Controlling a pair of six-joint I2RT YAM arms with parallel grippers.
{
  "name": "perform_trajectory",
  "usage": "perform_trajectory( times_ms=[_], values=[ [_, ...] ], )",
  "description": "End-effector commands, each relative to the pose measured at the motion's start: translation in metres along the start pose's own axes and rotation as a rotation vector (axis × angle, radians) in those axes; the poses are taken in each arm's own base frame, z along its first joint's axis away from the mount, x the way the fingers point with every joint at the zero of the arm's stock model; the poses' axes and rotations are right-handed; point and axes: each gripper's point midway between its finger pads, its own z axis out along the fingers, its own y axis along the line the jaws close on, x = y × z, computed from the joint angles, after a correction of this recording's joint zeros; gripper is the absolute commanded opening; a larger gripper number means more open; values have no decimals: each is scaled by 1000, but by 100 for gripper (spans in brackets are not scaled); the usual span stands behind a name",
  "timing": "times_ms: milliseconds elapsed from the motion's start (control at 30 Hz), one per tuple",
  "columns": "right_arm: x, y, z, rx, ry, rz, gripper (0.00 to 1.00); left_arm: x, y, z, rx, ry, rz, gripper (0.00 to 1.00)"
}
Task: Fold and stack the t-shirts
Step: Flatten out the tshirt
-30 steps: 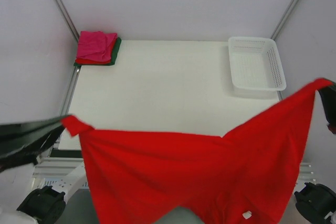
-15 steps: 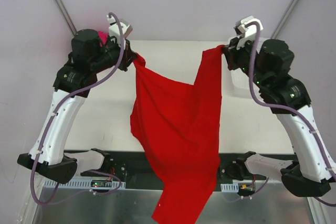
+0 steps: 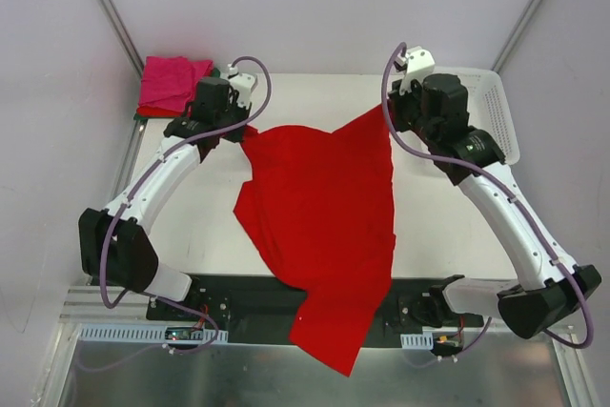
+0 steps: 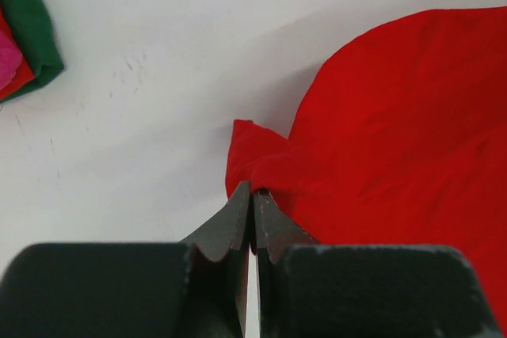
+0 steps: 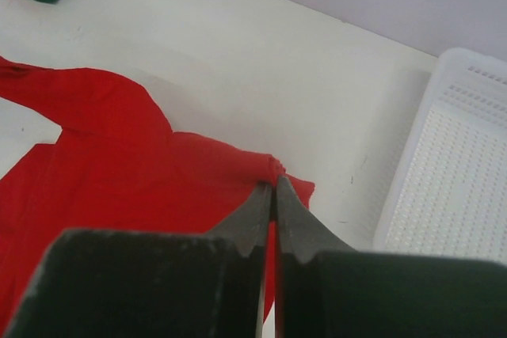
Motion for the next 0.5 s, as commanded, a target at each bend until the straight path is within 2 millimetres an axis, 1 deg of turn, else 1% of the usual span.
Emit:
perform_trajectory(
  times_ms=[0,33,67,100,133,167,200,233,267,300,333,367,400,433,467],
  values=[
    [-47,-22,-18,67,-164,48,1,-55,12,-20,-56,-171,-1,0],
    [-53,-26,-27,74,-180,47,1,-68,11,-30,-48,-203,6,0],
    [-65,-29,-37,76,-210,41,1,-72,8,-44,-38,-211,9,0],
    [-69,-28,-47,58,-213,34,1,-79,4,-53,-15,-219,17,0],
    [-75,-27,-56,44,-225,27,1,-106,-6,-77,41,-278,38,0],
    [-90,-26,-79,16,-256,15,1,-102,-14,-92,76,-247,38,0],
    [-96,-25,-91,4,-273,10,1,-112,-19,-110,102,-274,47,0],
    [-102,-24,-104,-9,-296,9,1,-129,-25,-136,123,-329,57,0],
    [-112,-24,-132,-27,-351,10,1,-137,-35,-168,159,-387,77,0],
    [-121,-24,-151,-34,-394,17,1,-137,-39,-188,171,-405,79,0],
    [-127,-26,-170,-36,-434,23,1,-149,-44,-218,187,-469,87,0],
    [-130,-26,-186,-42,-461,25,1,-152,-52,-252,213,-533,103,0],
    [-140,-29,-219,-43,-533,36,1,-146,-57,-270,233,-536,100,0],
    [-144,-30,-235,-44,-562,38,1,-153,-61,-299,242,-595,112,0],
    [-143,-30,-247,-48,-574,40,1,-149,-70,-326,277,-636,130,0]
  ],
)
